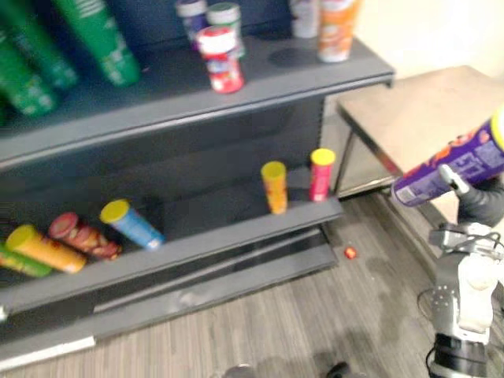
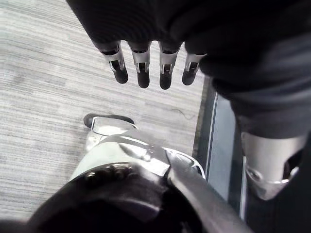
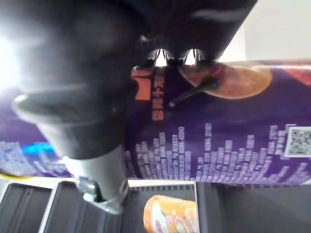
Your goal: Put the gum and the chips on the shelf.
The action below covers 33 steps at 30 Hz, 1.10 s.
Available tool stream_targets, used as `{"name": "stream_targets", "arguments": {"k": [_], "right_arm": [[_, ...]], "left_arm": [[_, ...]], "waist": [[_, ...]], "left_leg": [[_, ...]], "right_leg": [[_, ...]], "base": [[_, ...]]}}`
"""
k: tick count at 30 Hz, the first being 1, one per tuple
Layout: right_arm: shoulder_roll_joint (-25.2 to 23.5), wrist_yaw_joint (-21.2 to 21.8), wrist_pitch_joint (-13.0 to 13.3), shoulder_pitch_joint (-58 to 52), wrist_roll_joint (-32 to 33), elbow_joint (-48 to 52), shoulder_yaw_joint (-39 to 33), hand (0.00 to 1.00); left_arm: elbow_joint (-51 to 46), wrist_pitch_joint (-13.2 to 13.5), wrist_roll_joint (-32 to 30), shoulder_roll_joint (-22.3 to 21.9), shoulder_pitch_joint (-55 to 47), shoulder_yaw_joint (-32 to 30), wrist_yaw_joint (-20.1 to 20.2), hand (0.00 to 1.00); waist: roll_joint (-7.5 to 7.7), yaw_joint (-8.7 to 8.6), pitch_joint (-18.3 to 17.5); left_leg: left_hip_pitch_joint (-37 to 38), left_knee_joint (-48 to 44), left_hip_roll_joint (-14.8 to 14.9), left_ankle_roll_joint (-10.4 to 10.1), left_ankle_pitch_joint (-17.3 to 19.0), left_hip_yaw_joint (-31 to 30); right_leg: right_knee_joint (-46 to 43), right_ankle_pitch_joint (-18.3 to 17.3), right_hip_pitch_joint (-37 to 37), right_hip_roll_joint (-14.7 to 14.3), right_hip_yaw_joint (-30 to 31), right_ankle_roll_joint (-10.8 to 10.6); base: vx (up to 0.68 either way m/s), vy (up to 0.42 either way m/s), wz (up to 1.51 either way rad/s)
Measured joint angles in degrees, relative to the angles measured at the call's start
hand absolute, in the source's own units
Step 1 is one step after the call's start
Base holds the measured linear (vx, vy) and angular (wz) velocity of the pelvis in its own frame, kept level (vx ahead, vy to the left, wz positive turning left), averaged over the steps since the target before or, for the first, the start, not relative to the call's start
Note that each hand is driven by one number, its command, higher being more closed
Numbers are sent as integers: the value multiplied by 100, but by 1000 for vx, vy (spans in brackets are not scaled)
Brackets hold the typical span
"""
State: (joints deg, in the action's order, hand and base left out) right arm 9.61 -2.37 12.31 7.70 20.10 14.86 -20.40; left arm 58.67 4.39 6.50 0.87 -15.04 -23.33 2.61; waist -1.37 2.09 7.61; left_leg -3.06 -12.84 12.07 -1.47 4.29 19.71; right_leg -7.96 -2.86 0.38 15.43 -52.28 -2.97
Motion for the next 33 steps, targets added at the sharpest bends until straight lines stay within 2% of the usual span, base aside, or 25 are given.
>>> {"name": "stream_targets", "arguments": {"k": [3,4,5,6,7,10,13,17,23,29,31,33], "right_arm": [[-135,-44,4,-16,-16,41,-300,100],[-236,-160,0,-73,-115,39,-513,100],[-251,-187,-2,-85,-156,39,-545,100],[-285,-253,-4,-135,-221,35,-626,100],[-289,-285,-7,-174,-234,35,-620,100],[-296,-352,-9,-311,-443,35,-596,100],[-335,-341,-38,-444,-448,38,-525,100],[-341,-329,-40,-559,-447,37,-523,100],[-367,-272,-40,-635,-442,18,-584,100],[-393,-178,-63,-607,-441,-259,48,100],[-396,-31,-169,-608,-441,-307,309,100],[-393,34,-188,-613,-446,-395,432,100]], "left_arm": [[-49,0,-16,-18,38,-64,-7,0],[-22,-3,-90,3,77,-66,-26,0],[-10,-3,-111,5,81,-66,-31,0],[53,-6,-153,-1,80,-64,-39,0],[74,-10,-237,9,57,-72,-62,0],[69,-5,-269,116,76,-71,-175,0],[71,-9,-253,178,50,-248,-232,0],[70,-9,-225,137,32,-393,-219,0],[2,6,-220,32,173,-413,-155,0],[-38,6,0,-41,171,-401,-120,0],[-47,16,11,-26,183,-391,-114,0],[-37,15,13,-21,177,-330,-112,0]], "waist": [[-44,-87,-51],[-30,-87,-64],[-24,-87,-62],[-5,-83,-51],[19,-72,-33],[126,-33,2],[250,-14,63],[225,-28,69],[157,-46,40],[198,13,60],[240,144,84],[219,169,83]], "left_leg": [[14,790,-204,-228,-148,34],[55,1213,-339,-233,-298,6],[64,1281,-370,-211,-351,3],[154,1485,-497,-165,-452,-20],[239,1585,-604,-117,-489,-15],[350,1745,-785,-80,-467,15],[462,1857,-804,-41,-449,178],[539,1858,-724,-50,-449,337],[535,1859,-560,-181,-568,338],[498,1799,-570,-168,-552,307],[410,1521,-601,-111,-387,287],[428,1378,-641,-53,-244,123]], "right_leg": [[56,233,-58,84,-408,-68],[-92,246,-137,222,-554,-69],[-134,259,-148,261,-560,-56],[-288,265,-151,422,-558,-53],[-447,265,-134,563,-536,-54],[-513,313,-111,727,-361,-110],[-291,416,-121,632,-147,-149],[-48,484,-126,419,66,-163],[-22,450,-133,201,100,-109],[-23,455,-110,234,114,-115],[-43,476,-53,327,113,-145],[-338,476,55,523,112,-145]], "base": [[-90,213,68],[-91,209,67],[-80,211,49],[-49,140,21],[-49,140,17],[-99,116,0],[-75,64,-20],[12,-6,-26],[81,-40,-3],[44,3,7],[0,36,8],[4,81,41]]}}
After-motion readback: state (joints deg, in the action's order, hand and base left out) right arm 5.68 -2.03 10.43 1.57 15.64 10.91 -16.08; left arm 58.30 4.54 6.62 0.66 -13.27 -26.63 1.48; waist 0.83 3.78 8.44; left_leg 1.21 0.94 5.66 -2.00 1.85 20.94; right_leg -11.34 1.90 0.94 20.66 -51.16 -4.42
